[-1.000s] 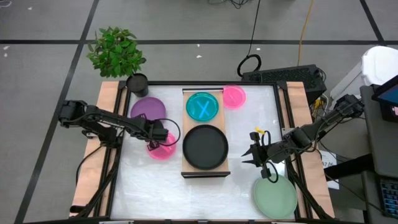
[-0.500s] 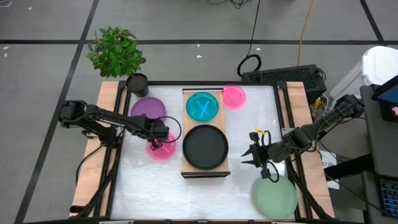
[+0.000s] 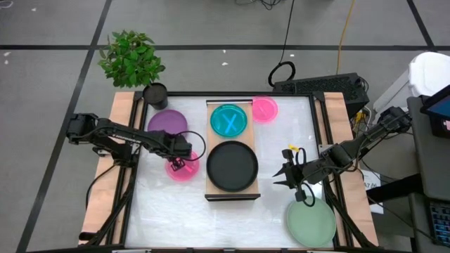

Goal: Place and stack plates onto a shelf
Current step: Stack the purple plate on top of the black plate

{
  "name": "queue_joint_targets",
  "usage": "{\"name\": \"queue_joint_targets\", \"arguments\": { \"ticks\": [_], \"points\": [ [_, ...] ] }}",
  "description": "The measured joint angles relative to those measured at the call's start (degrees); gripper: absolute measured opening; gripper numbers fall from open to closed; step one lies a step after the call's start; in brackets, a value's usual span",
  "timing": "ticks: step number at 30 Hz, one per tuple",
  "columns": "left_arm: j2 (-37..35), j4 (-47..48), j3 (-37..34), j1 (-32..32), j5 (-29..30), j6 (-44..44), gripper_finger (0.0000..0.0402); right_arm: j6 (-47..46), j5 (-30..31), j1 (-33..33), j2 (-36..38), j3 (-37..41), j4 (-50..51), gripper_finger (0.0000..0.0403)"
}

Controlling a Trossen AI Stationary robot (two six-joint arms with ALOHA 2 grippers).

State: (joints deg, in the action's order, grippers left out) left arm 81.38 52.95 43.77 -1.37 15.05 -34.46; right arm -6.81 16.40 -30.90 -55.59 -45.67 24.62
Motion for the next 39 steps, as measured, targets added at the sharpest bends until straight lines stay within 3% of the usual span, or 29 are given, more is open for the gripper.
{"name": "queue_joint_targets", "arguments": {
  "ticks": [39],
  "points": [
    [0.00, -7.04, -3.21, 4.79, 7.04, 11.52, 0.0089, 0.64, 0.02, 0.05, -0.02, 0.00, -0.85, 0.0093]
  ]
}}
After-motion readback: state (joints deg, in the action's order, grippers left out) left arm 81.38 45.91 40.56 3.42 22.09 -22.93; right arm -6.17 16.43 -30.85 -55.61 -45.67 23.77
